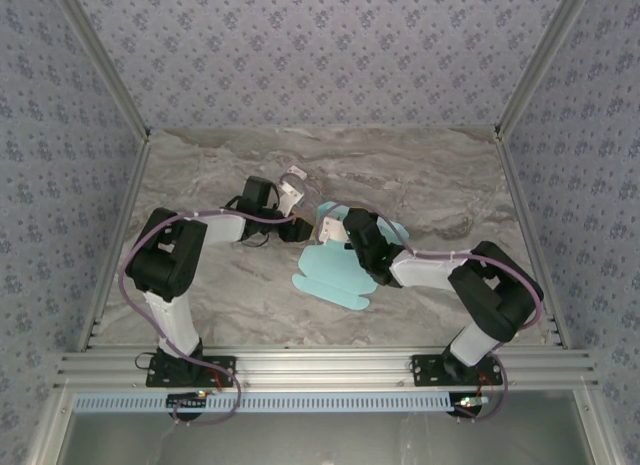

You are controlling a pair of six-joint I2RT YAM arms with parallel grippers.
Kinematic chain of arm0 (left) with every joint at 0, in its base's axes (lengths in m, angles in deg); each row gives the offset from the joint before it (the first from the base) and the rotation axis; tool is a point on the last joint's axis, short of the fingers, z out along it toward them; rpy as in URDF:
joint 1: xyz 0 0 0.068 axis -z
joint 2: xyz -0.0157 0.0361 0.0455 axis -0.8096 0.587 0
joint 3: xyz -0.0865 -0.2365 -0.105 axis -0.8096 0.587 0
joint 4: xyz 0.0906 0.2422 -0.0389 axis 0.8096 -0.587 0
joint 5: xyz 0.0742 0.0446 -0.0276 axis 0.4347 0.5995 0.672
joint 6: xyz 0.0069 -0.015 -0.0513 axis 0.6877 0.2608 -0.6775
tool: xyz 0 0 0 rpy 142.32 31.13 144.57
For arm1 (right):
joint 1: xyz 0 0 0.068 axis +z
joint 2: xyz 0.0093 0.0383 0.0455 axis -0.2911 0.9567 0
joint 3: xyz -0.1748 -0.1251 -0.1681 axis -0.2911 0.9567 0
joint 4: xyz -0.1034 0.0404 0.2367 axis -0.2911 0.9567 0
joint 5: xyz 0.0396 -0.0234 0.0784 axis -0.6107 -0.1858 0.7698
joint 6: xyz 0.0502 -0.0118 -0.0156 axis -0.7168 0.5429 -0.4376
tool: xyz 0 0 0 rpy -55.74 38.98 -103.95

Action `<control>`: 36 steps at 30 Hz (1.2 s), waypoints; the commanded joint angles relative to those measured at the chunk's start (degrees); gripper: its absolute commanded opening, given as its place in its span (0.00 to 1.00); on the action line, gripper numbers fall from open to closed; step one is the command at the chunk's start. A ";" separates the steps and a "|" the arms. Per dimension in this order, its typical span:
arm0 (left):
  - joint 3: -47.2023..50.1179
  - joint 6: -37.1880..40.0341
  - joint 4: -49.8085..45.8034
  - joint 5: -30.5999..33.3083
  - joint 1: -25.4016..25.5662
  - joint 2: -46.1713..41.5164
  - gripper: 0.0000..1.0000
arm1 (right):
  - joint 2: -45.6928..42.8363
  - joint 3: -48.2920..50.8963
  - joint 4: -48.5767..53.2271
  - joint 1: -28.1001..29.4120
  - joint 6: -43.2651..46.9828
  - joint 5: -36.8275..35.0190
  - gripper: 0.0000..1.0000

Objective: Fold the paper box

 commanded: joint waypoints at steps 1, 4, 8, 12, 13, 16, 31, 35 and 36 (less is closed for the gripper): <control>0.31 2.45 1.87 -5.52 0.49 -1.80 0.54 | -1.65 0.36 0.23 -0.15 -0.76 0.90 0.00; 0.57 2.62 3.26 -6.73 0.58 -1.71 0.55 | -1.59 0.12 0.44 -0.13 -1.15 1.04 0.00; 0.08 2.30 3.90 -7.14 0.67 -1.36 0.56 | -2.20 0.09 1.02 -0.30 -1.80 1.67 0.00; -0.28 2.05 4.39 -7.78 0.91 -0.99 0.57 | -2.90 0.22 1.76 -0.77 -3.01 2.86 0.00; -0.42 1.92 4.52 -8.02 1.00 -0.85 0.57 | -3.14 0.34 2.16 -0.84 -3.43 3.32 0.00; -0.81 1.64 4.77 -8.49 1.10 -0.33 0.57 | -3.56 0.78 1.93 -1.21 -4.13 3.86 0.00; -3.77 -0.15 6.95 -6.87 3.22 3.84 0.58 | -3.29 1.74 1.35 -2.57 -7.10 7.27 0.00; -3.04 -1.41 9.36 -5.39 3.37 3.76 0.56 | -3.00 1.52 2.06 -2.68 -7.41 7.23 0.00; -2.80 -1.53 9.74 -4.78 3.35 3.69 0.56 | -2.93 1.29 2.27 -2.64 -7.48 7.10 0.00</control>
